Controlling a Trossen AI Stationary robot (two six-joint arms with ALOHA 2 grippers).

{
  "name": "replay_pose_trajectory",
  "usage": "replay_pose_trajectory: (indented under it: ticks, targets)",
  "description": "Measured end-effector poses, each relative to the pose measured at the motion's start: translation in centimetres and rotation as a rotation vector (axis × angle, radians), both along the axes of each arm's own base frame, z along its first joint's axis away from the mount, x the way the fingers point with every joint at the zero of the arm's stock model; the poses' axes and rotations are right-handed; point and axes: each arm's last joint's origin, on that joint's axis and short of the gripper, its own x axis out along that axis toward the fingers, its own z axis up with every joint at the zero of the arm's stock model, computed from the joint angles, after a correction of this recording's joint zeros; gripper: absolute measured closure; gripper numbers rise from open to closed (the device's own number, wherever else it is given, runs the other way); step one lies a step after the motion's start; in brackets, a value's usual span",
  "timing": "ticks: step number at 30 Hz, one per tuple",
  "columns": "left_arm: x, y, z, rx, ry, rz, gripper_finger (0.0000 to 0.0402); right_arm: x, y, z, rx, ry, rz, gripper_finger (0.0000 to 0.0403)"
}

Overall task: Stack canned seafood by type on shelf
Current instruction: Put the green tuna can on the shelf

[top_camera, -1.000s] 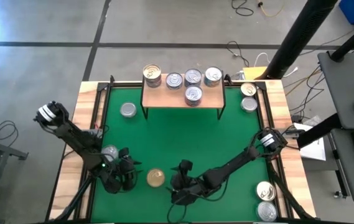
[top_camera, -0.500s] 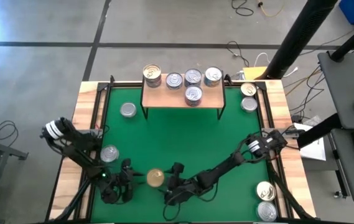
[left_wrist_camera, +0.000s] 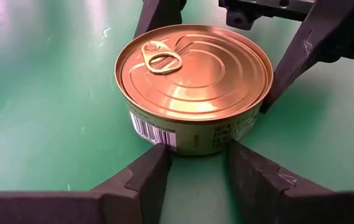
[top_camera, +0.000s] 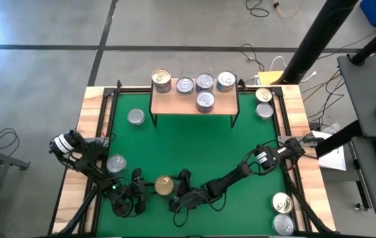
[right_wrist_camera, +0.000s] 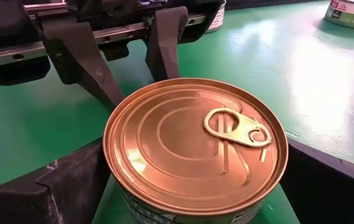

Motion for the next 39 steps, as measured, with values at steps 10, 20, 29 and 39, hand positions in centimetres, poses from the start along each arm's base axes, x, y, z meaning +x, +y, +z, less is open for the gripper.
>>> replay_pose_trajectory:
  ticks: [10, 20, 29, 39]
  targets:
    - [0.2, -0.1, 0.2, 0.036, -0.013, -0.018, 0.0262, 0.4, -1.0, 0.0, -0.015, -0.003, -0.018, 0.0020]
    - [-0.1, 0.5, 1.9, 0.088, 0.014, -0.017, 0.0263, -0.4, -0.9, 2.9, -0.092, 0.108, -0.029, 0.0028]
    - [-0.8, 1.5, 6.1, 0.290, 0.030, -0.130, 0.0263, -4.0, -1.9, 9.4, -0.221, 0.319, 0.091, 0.0031]
    - [-0.8, 2.3, 6.2, 0.334, 0.029, -0.066, 0.0280, -11.8, -6.4, 14.4, -0.243, 0.124, -0.094, 0.0031]
